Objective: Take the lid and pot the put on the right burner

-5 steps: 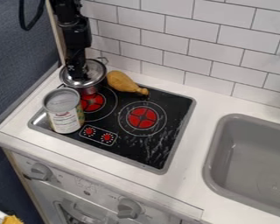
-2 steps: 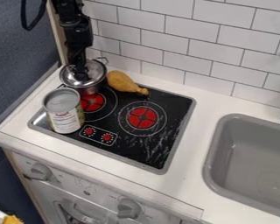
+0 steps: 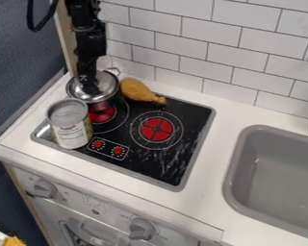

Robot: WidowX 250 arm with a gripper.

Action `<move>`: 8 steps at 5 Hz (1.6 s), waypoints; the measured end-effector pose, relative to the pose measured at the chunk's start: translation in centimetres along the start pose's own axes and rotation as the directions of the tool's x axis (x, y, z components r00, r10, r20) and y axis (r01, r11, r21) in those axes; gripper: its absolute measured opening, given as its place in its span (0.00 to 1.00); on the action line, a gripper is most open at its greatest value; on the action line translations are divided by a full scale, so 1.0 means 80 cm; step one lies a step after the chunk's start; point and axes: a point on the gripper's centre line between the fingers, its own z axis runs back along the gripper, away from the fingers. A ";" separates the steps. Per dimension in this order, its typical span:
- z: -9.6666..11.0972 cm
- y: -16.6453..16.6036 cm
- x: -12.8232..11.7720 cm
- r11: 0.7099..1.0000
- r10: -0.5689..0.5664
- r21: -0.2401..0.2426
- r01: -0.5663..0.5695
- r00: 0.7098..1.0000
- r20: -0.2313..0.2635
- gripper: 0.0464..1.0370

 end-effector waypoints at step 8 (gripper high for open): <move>0.020 -0.210 0.123 0.984 -0.177 0.002 0.177 0.984 -0.011 0.24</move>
